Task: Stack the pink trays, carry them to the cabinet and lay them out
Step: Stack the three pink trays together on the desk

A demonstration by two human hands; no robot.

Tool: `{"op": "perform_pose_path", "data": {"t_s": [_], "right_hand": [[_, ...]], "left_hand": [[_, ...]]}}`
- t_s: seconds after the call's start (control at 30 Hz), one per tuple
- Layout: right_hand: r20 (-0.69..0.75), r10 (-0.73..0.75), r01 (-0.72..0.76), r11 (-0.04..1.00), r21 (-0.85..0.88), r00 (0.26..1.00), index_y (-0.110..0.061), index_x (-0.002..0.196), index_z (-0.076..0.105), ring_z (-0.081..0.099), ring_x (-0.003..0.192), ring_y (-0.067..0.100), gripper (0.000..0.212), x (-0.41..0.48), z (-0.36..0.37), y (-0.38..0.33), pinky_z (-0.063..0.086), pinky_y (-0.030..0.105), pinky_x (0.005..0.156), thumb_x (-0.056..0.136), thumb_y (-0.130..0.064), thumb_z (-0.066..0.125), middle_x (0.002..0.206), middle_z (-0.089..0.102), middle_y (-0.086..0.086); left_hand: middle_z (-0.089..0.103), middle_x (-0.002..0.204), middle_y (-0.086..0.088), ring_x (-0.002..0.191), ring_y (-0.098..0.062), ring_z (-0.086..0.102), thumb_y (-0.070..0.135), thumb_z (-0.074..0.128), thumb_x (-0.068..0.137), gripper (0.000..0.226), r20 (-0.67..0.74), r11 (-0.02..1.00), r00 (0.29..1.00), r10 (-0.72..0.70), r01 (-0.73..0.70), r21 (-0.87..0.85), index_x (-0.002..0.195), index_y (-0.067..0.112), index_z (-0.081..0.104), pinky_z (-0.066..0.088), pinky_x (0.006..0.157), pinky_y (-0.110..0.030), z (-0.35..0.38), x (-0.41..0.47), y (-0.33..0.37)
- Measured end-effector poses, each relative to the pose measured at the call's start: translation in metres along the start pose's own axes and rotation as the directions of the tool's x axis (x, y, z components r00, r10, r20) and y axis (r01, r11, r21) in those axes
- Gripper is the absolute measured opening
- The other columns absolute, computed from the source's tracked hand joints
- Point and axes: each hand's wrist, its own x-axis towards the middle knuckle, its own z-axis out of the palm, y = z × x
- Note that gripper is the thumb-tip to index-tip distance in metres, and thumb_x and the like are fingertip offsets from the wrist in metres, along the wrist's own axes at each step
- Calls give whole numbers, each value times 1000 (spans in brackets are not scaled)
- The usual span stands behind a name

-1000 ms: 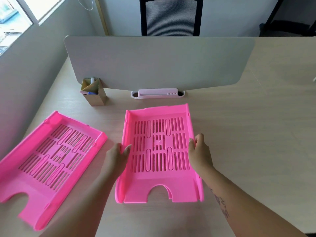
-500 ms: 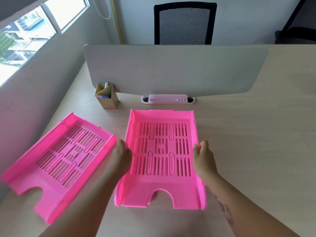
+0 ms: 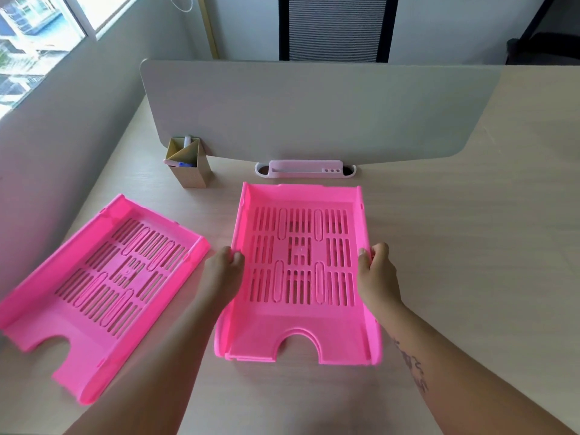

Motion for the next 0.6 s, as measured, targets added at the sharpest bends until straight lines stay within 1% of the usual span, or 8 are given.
{"op": "perform_pose_path", "data": {"t_s": [0.07,0.1,0.2,0.27,0.37,0.43,0.53,0.6], "right_hand": [[18,-7,7,1000,3,1000,-7,100,42,37,44,16,24,-1,-1,3,26,26,43,106,-28,33,61,45,2],[29,-10,10,1000,2,1000,-7,102,43,38,44,16,24,-2,-2,5,26,25,44,106,-28,33,62,46,2],[71,-4,4,1000,0,997,-7,110,47,41,46,15,26,-4,-3,11,27,25,45,105,-28,33,64,48,1],[89,-5,5,1000,-4,996,-5,110,50,42,46,14,31,-4,-1,13,29,26,46,105,-30,32,65,48,1],[66,3,-1,1000,-23,998,-6,108,55,44,49,16,36,1,3,15,36,30,51,105,-33,31,70,54,5],[45,4,-3,1000,-20,999,-5,111,56,47,54,21,39,9,3,14,39,33,56,105,-34,31,78,59,10],[27,5,-4,1000,-25,1000,-3,116,56,59,74,30,40,28,-3,8,41,33,65,104,-32,31,99,66,20],[29,2,-1,1000,-29,1000,-3,121,56,60,79,30,40,39,-6,4,41,32,67,105,-31,32,107,66,22]], "left_hand": [[69,81,-16,67,-31,65,32,42,101,38,47,992,998,-45,51,-117,89,3,64,58,67,-44,-3,-4,-3],[71,84,-16,74,-33,69,36,43,101,40,75,979,995,-69,82,-188,93,5,67,59,69,-45,-4,-8,-5],[74,88,-13,75,-28,71,40,41,101,41,201,928,971,-131,191,-321,98,11,69,56,61,-36,-4,-27,-11],[75,90,-14,73,-28,71,41,39,101,43,224,917,966,-125,199,-347,97,11,70,56,60,-35,-3,-35,-17],[75,91,-17,73,-30,71,42,39,101,46,216,905,967,-132,207,-372,95,10,71,59,66,-42,-1,-32,-17],[74,93,-19,72,-30,70,43,39,101,46,216,901,966,-141,216,-377,96,9,70,59,68,-44,3,-23,-12],[73,95,-21,80,-36,71,44,39,100,50,189,908,971,-143,205,-364,100,5,70,60,73,-47,10,-4,0],[73,94,-19,84,-36,71,45,39,100,51,171,922,976,-136,187,-339,104,4,70,59,77,-51,14,5,6]]}}
